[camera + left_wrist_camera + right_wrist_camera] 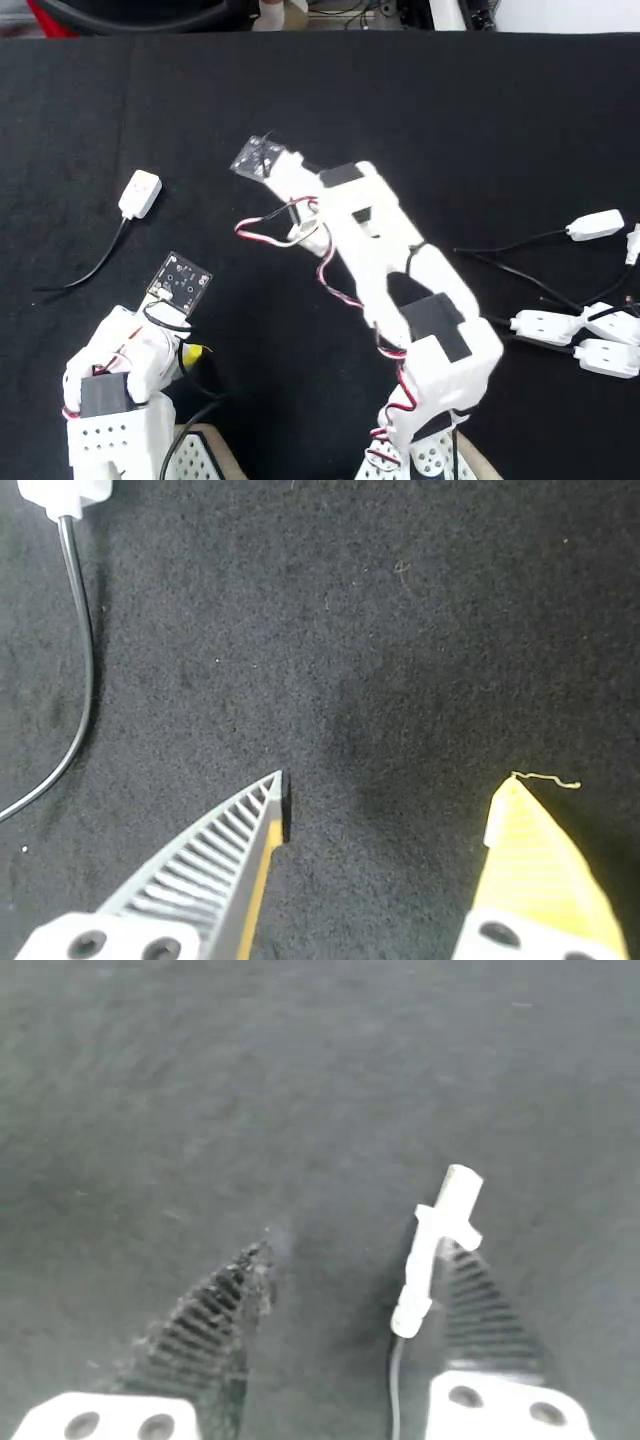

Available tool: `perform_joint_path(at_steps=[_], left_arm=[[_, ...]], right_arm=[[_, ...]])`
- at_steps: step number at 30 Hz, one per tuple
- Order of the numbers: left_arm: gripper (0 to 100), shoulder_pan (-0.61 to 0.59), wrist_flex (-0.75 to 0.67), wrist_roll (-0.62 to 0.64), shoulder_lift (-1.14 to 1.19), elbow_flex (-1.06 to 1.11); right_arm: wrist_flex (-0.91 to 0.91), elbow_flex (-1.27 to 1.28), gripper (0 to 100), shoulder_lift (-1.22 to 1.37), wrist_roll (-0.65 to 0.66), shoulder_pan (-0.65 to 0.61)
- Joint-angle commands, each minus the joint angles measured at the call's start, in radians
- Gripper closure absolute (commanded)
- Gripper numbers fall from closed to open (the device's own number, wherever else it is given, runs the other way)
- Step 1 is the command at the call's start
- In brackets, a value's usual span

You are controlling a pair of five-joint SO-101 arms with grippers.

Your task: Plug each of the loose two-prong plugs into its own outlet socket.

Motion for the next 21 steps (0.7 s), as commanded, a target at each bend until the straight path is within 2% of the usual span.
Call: perform_joint_path(at_steps=[1, 8, 16, 21], left_arm=[[68, -0.012, 0.012, -0.006, -0.003, -0.002], [68, -0.012, 0.012, -0.006, -0.003, -0.002], [68, -0.012, 0.012, -0.006, -0.003, -0.002], [68, -0.012, 0.012, -0.006, -0.003, -0.002]], right_arm=[[-0.011, 0.013, 73.1, -0.041, 0.052, 0.048], [-0.031, 0.036, 76.1, -0.054, 0.054, 0.075], [0.043, 0.041, 80.2, -0.229, 0.046, 0.074], [-0.025, 0.045, 79.8, -0.205, 0.012, 0.115]])
